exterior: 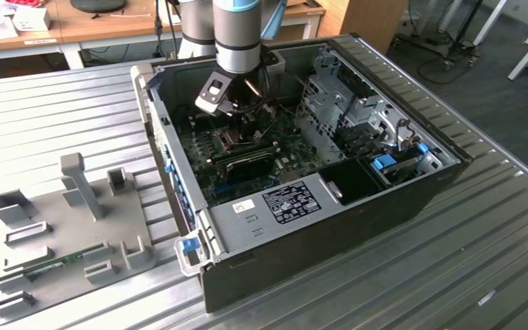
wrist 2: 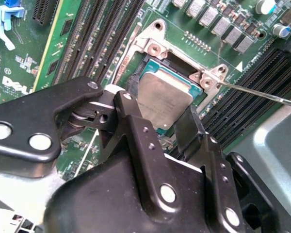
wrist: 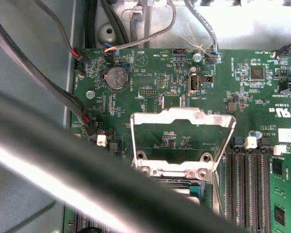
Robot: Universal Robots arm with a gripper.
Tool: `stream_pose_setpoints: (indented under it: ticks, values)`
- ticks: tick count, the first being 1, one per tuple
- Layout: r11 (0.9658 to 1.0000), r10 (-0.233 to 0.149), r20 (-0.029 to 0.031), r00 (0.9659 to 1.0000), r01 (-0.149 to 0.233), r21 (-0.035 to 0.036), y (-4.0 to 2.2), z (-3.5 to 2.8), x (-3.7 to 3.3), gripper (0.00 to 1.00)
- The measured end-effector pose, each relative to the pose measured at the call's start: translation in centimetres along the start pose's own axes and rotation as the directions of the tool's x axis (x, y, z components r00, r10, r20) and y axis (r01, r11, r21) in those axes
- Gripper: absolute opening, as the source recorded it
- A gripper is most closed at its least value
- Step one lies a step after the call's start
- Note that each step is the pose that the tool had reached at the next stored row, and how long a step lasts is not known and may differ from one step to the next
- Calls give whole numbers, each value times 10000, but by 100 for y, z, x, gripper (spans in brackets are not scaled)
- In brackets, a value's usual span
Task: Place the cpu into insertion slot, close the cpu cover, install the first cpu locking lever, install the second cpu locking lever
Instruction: 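Place the cpu into insertion slot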
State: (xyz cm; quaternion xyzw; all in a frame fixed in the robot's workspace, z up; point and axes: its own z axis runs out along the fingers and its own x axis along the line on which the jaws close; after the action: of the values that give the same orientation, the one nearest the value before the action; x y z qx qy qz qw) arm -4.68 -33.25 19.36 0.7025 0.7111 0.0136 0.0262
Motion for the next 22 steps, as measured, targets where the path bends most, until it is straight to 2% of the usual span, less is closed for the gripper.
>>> stream_pose_setpoints:
  ticks: [6,15,22]
  values:
    - [10000,-2,-1,10000,2,0,23,2,0,54]
    - [10000,-1,0,10000,1,0,25,2,0,54]
    - [10000,32,0,10000,-32,0,27,-23,-1,54]
